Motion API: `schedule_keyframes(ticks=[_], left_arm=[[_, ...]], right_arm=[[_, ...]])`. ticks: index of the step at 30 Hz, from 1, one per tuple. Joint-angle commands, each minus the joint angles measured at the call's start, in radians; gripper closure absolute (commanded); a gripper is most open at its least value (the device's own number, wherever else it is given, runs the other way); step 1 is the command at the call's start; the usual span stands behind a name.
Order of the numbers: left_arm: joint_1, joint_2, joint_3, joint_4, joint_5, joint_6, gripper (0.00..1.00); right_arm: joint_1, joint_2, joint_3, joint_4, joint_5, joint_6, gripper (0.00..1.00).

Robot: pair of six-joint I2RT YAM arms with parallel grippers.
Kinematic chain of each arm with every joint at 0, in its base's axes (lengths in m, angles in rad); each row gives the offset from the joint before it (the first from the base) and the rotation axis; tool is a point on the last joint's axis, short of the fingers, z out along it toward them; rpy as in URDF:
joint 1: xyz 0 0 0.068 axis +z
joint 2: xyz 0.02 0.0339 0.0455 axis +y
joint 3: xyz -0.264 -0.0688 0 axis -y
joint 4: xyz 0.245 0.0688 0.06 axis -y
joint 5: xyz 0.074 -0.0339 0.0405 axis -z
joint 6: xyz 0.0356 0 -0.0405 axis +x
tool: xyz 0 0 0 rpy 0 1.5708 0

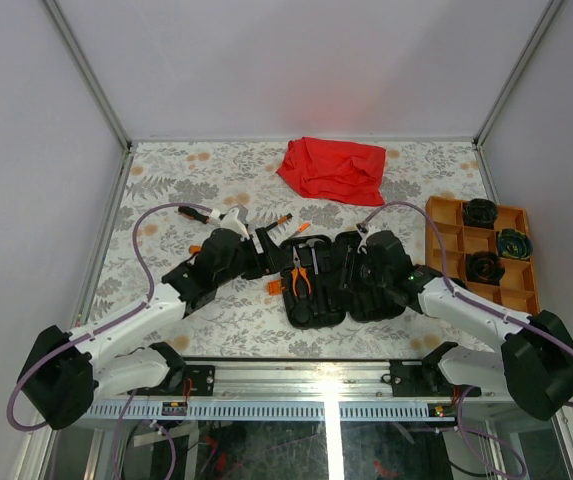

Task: Sort the tools into containers
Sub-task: Place the hammer in the storage box.

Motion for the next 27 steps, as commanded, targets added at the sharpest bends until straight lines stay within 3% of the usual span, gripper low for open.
schedule_keyframes(ticks=[1, 9, 19, 27], left_arm=[[0.007, 0.015, 0.011, -0.026, -0.039, 0.041, 0.31], [0.006, 0.074, -0.032, 0.01, -0.013, 0.065, 0.4], [0.006, 0.149, -0.063, 0.077, 0.031, 0.07, 0.47], [0.006, 0.158, -0.088, 0.088, 0.024, 0.074, 0.48]], right_arm=[[-0.003, 0.002, 0.069, -0.068, 0.042, -0.085, 0.58], [-0.002, 0.126, 0.18, -0.068, 0.011, -0.138, 0.76], [0.02, 0.239, 0.297, -0.12, 0.065, -0.194, 0.79], [0.126, 0.336, 0.405, -0.239, 0.234, -0.248, 0.81]])
